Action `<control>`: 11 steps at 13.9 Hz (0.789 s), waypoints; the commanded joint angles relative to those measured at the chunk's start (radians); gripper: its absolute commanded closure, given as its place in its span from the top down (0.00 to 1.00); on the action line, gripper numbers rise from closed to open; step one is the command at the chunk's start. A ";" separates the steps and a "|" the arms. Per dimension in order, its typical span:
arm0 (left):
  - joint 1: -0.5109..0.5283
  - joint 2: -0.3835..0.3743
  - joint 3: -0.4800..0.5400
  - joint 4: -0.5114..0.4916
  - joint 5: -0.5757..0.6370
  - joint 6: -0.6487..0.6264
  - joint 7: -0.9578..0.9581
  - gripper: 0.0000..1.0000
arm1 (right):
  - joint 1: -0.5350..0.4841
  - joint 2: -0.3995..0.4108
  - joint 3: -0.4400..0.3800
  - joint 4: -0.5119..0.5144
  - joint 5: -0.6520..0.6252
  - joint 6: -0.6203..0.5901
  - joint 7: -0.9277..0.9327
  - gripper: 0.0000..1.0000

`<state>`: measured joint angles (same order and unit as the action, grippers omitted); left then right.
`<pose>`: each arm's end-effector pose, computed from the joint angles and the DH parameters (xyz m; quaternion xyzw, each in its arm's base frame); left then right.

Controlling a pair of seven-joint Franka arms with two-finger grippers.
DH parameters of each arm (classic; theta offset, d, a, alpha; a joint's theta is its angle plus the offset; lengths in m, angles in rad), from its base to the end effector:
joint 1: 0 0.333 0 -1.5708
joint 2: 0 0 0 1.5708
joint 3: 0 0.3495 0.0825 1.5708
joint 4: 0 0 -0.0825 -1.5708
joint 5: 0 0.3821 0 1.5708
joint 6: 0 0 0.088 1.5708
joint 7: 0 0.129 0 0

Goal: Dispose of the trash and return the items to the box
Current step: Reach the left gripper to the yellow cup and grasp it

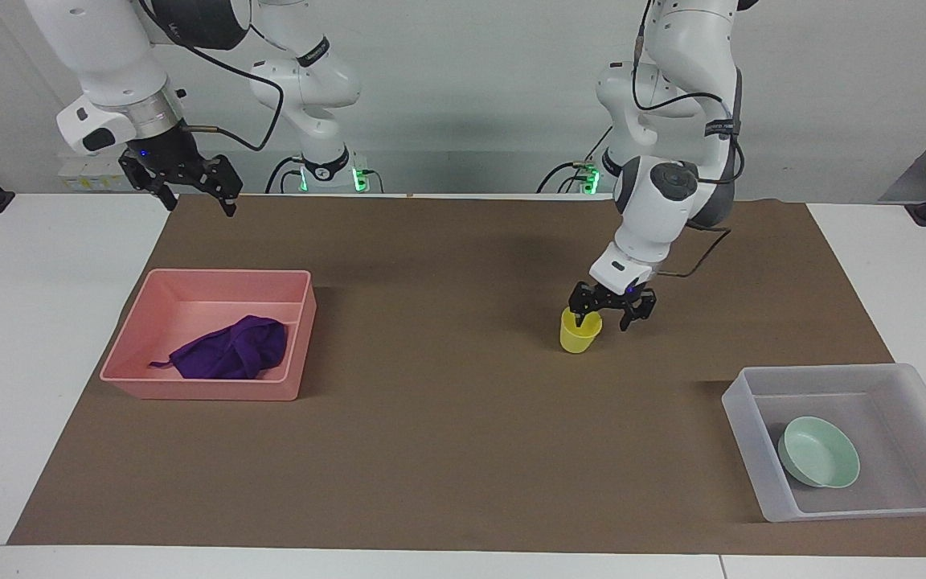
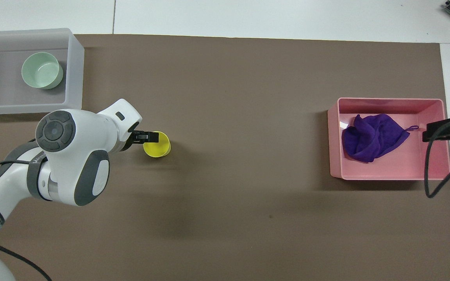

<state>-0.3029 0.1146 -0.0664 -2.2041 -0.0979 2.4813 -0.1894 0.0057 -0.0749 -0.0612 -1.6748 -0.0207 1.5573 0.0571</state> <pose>0.5276 -0.2047 0.3585 0.9946 -0.0530 0.0678 0.0577 0.5219 -0.0329 0.6263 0.9982 -0.0560 -0.0214 0.0081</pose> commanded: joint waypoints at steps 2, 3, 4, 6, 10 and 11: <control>-0.036 -0.015 0.016 -0.032 0.017 0.031 -0.047 0.00 | -0.006 -0.026 0.001 -0.039 0.019 -0.010 0.001 1.00; -0.042 -0.015 0.016 -0.029 0.017 0.031 -0.057 0.00 | -0.006 -0.026 0.001 -0.039 0.019 -0.013 0.001 1.00; -0.042 -0.013 0.016 -0.026 0.017 0.030 -0.058 0.00 | -0.006 -0.029 0.001 -0.034 0.019 -0.014 0.001 1.00; -0.035 -0.024 0.017 -0.017 0.017 0.019 -0.050 0.00 | -0.010 -0.029 0.001 -0.034 0.019 -0.014 0.000 1.00; 0.048 -0.030 0.025 0.119 0.018 -0.109 -0.044 0.00 | -0.010 -0.029 0.001 -0.034 0.019 -0.013 0.000 1.00; 0.079 -0.020 0.025 0.183 0.020 -0.160 -0.044 0.00 | -0.009 -0.029 0.001 -0.033 0.019 -0.013 0.000 1.00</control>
<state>-0.2816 0.0937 -0.0408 -2.1312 -0.0979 2.4309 -0.2226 0.0063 -0.0825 -0.0629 -1.6874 -0.0195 1.5514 0.0571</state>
